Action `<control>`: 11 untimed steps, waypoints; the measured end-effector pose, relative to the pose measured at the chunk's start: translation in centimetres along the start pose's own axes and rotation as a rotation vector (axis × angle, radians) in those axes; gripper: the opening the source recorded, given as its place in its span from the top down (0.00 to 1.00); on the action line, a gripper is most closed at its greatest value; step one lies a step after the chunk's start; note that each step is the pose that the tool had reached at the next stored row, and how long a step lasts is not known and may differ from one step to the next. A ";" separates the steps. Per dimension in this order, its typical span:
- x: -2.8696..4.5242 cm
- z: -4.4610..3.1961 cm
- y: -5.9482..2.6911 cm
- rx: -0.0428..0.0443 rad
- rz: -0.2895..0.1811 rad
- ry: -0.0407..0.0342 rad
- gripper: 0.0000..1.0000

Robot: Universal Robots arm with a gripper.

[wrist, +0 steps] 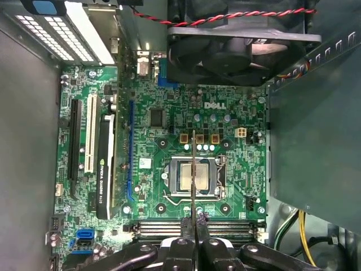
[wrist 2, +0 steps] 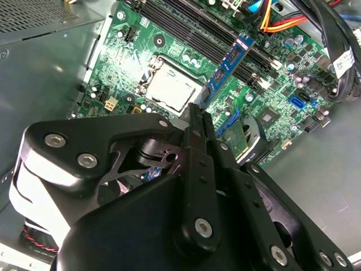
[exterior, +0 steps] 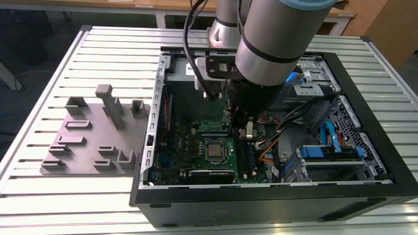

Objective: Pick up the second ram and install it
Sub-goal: 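Insert the second ram into the second slot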

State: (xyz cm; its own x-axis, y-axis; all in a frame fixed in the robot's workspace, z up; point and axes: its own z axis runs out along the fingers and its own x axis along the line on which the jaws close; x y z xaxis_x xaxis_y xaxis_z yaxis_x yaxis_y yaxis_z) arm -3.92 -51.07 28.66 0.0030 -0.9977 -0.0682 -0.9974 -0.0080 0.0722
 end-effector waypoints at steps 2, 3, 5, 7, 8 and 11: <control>0.00 0.00 -0.01 0.0005 0.006 -0.0006 0.87; 0.00 0.01 -0.01 0.0011 0.015 -0.0012 0.87; 0.00 0.00 -0.01 0.0029 0.041 -0.0030 0.87; 0.00 0.02 0.00 0.0052 0.074 -0.0054 0.87; 0.00 0.02 -0.01 0.0063 0.091 -0.0066 0.87; 0.00 0.04 -0.01 0.0095 0.138 -0.0100 0.87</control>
State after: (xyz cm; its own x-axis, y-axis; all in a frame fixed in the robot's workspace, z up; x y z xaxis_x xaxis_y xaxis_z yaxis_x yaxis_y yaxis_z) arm -3.92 -51.07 28.62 -0.1349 -0.9885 -0.0682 -0.9889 0.1300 0.0722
